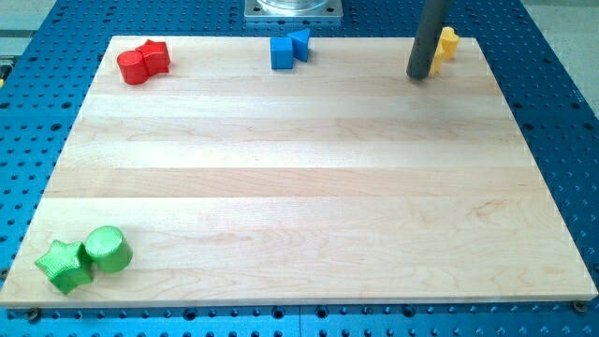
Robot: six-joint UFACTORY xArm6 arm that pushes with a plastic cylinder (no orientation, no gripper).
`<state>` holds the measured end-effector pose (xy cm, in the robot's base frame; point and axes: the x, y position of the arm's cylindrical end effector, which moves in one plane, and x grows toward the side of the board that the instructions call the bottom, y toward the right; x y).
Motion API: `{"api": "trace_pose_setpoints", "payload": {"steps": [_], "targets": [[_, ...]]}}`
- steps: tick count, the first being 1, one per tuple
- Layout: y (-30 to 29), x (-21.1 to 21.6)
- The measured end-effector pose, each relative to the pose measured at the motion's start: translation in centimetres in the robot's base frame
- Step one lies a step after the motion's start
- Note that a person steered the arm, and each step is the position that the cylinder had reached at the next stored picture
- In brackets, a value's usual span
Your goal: Push the green star into the green circle
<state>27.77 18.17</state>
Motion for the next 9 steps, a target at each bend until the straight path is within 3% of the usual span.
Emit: {"api": "trace_pose_setpoints", "payload": {"steps": [1,4,6,9], "targets": [[-4.6,0.0],[-31.4,3.8],[-36.6,5.8],[-37.2,6.9]]}}
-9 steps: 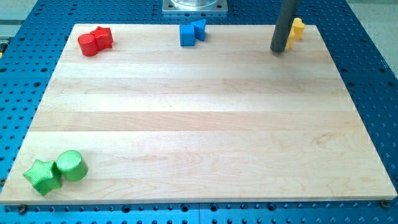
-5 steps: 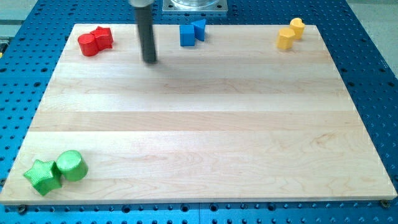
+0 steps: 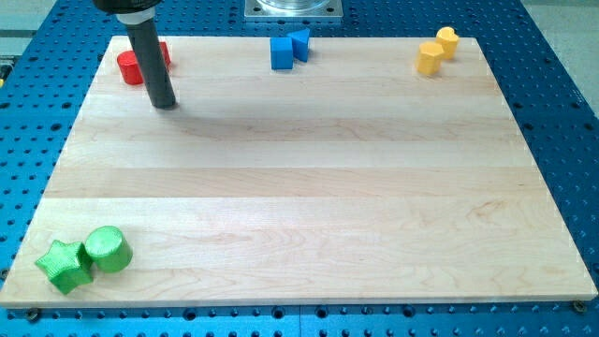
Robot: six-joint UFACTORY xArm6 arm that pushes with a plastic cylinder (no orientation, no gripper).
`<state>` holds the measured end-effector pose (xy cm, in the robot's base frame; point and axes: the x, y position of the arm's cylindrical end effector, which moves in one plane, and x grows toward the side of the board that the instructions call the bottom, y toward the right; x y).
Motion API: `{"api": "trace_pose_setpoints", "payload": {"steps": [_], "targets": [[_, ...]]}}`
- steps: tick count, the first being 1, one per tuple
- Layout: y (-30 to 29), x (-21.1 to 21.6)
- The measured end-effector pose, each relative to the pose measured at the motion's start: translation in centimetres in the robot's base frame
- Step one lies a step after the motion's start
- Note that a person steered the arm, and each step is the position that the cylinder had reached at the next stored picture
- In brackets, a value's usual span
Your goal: Push the green star into the green circle
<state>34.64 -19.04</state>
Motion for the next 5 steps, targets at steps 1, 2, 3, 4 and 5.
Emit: {"api": "trace_pose_setpoints", "payload": {"steps": [1,2,3,4,5], "targets": [[-0.9,3.1],[-1.2,4.1],[-1.2,4.1],[-3.8,4.7],[-10.3,7.4]]}}
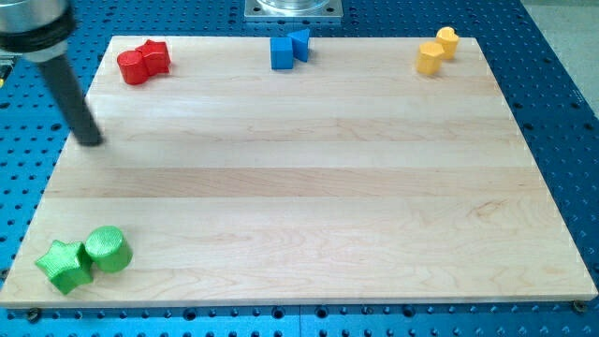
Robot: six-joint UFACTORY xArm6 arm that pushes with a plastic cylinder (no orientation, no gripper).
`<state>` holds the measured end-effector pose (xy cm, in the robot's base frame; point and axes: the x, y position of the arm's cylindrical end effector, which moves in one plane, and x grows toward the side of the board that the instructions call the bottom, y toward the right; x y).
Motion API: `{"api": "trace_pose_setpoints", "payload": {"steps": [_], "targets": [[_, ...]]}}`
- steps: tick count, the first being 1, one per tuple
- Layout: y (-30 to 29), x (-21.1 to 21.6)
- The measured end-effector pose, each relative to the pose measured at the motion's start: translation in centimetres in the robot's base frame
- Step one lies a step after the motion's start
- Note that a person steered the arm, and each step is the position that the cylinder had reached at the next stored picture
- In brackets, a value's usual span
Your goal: Push the green star into the green circle
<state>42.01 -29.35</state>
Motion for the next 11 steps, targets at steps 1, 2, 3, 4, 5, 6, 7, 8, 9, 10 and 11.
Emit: {"api": "trace_pose_setpoints", "payload": {"steps": [1,2,3,4,5,6,7,8,9,10,11], "targets": [[-1.0,2.0],[-1.1,9.4],[-1.1,17.6],[-1.1,19.1],[-1.0,19.6],[1.9,19.5],[6.3,18.1],[6.9,17.6],[7.4,16.5],[8.5,16.3],[10.9,16.4]]}}
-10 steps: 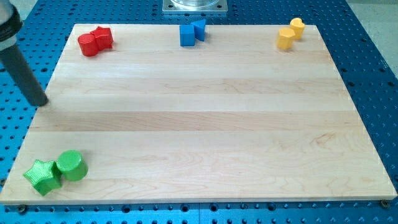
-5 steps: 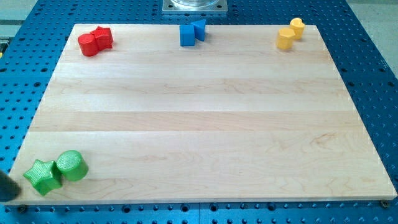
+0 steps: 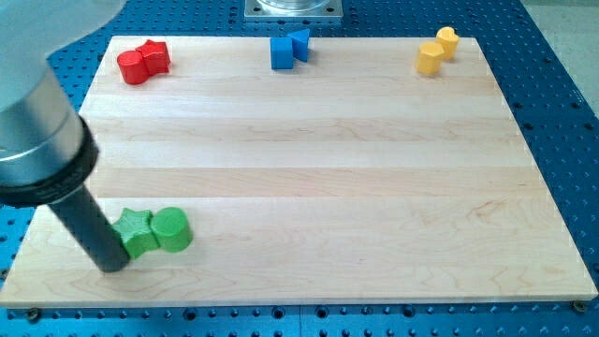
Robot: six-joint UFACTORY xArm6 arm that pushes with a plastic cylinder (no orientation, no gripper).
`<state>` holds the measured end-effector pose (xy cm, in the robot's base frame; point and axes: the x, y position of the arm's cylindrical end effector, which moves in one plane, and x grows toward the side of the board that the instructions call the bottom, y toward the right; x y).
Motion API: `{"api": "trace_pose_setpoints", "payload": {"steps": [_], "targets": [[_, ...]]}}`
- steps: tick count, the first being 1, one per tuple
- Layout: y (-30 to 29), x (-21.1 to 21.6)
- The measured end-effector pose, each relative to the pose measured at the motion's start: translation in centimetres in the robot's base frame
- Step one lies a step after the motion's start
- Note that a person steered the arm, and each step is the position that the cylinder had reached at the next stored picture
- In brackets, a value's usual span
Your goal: Push the green star into the green circle
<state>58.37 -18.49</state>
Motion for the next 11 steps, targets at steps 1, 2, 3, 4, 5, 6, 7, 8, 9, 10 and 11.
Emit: {"api": "trace_pose_setpoints", "payload": {"steps": [1,2,3,4,5,6,7,8,9,10,11], "targets": [[5.3,-0.1],[4.4,-0.1],[-0.1,-0.1],[-0.4,-2.2],[-0.1,-3.6],[4.6,-3.6],[9.1,-3.3],[12.6,-3.3],[13.2,-3.3],[13.2,-5.7],[13.2,-11.2]]}}
